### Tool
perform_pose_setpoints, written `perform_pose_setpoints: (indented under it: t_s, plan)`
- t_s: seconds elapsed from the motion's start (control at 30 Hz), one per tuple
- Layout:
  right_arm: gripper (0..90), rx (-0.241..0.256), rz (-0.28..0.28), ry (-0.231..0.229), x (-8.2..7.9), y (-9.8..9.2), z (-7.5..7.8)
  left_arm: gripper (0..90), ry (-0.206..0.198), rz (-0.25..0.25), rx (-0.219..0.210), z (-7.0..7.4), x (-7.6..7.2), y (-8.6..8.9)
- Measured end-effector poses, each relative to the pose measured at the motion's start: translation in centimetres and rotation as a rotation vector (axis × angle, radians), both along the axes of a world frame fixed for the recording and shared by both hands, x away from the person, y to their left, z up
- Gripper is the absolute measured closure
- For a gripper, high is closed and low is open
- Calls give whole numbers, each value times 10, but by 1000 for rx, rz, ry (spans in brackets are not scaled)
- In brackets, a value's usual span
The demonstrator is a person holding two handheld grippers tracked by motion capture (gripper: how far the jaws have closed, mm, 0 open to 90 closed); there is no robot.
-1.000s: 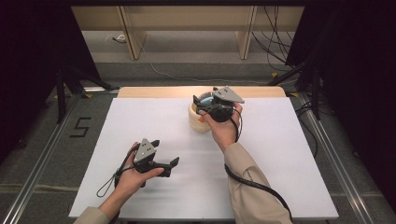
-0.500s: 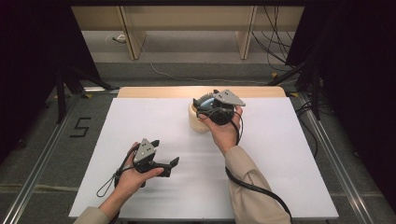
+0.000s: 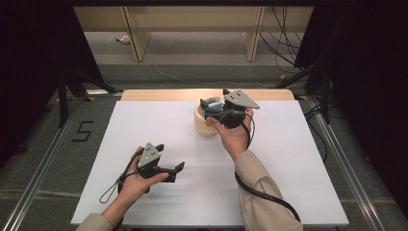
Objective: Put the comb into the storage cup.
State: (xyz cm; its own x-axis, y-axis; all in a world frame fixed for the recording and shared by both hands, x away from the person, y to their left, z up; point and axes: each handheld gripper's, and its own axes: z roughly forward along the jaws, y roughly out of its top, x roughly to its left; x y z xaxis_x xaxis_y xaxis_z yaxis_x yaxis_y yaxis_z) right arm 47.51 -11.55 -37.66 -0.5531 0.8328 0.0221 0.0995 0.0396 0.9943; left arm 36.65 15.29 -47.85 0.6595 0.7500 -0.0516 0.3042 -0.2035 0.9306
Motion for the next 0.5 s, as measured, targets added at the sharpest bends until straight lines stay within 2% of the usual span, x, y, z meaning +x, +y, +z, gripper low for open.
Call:
perform_pose_setpoints:
  t_s: [0.3, 0.5]
  plan:
    - [105, 2, 4, -13, -4, -7, 12, 0, 1, -2, 0, 0, 0, 0]
    - [104, 9, -1, -12, -9, -19, 17, 0, 1, -2, 1, 0, 0, 0]
